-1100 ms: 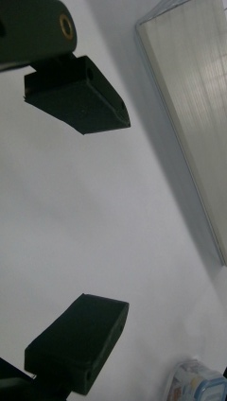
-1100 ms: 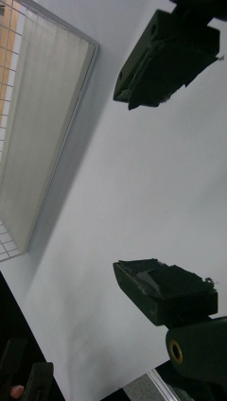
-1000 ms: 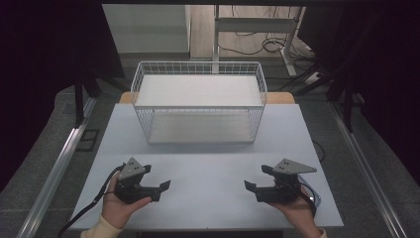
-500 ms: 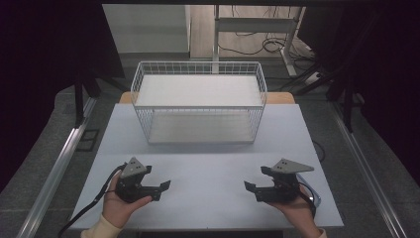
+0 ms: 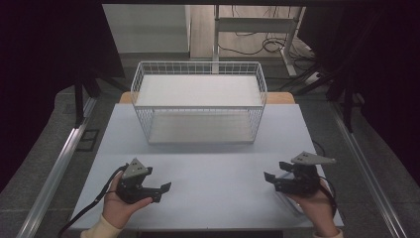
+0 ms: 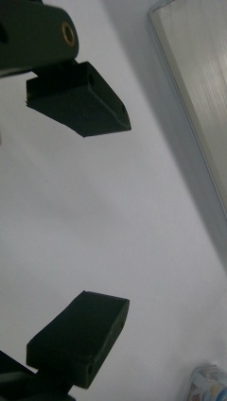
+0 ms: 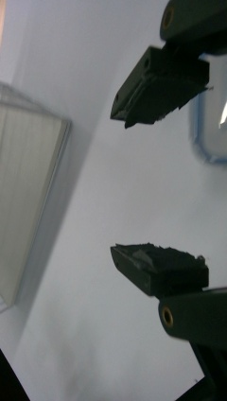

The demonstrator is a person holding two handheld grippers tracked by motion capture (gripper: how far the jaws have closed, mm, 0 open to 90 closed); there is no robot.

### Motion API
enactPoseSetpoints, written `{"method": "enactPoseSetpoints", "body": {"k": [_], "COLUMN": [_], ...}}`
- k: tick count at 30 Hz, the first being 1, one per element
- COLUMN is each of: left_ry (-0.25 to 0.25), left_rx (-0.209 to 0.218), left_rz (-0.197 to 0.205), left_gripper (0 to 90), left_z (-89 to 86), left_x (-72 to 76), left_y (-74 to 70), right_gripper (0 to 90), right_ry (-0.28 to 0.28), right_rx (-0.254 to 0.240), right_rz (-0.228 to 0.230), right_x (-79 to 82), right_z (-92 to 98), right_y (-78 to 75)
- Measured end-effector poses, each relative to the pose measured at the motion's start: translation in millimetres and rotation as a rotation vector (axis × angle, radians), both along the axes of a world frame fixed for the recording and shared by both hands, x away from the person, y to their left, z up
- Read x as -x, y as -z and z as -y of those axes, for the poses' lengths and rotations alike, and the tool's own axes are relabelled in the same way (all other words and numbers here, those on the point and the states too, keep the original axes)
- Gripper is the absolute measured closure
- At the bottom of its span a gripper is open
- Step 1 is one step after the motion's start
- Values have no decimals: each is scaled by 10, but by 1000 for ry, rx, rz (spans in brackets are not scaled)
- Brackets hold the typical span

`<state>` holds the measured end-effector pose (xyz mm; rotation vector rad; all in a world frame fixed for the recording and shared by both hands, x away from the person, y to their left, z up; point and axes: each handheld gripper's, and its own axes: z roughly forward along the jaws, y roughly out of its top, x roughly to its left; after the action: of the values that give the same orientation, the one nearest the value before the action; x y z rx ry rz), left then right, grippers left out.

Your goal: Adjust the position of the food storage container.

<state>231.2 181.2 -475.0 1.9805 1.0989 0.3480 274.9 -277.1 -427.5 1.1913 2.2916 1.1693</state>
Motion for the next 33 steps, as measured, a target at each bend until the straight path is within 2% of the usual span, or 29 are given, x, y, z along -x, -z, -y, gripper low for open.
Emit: {"method": "enactPoseSetpoints", "body": {"k": [5,11,15,16,17,18,21,25,30,33], "left_ry": [0,4,6,5,5,6,8,9,7,10], "left_rx": [-8,-13,-13,-14,-13,-14,-18,-24,-24,-25], "left_rz": [-6,-12,-12,-12,-13,-13,-14,-16,-13,-14], "left_gripper": [143,142,142,142,142,142,142,141,140,140], "left_z": [13,28,29,29,29,30,34,38,26,30], "left_x": [-9,-5,-2,-1,0,0,-4,-5,-2,-5], "left_y": [20,32,32,33,33,34,42,49,40,44], "right_gripper": [395,531,628,628,654,719,780,861,892,893], "right_ry": [67,97,112,112,118,132,137,155,152,154], "right_rx": [9,76,147,147,166,189,220,319,331,370], "right_rz": [-11,-28,-80,-80,-90,-116,-148,-222,-285,-320], "right_x": [-1,129,222,222,245,303,367,426,510,552], "right_z": [318,592,728,728,762,840,918,979,1012,1000], "right_y": [-85,-181,-133,-133,-108,-61,-10,78,141,194]}}
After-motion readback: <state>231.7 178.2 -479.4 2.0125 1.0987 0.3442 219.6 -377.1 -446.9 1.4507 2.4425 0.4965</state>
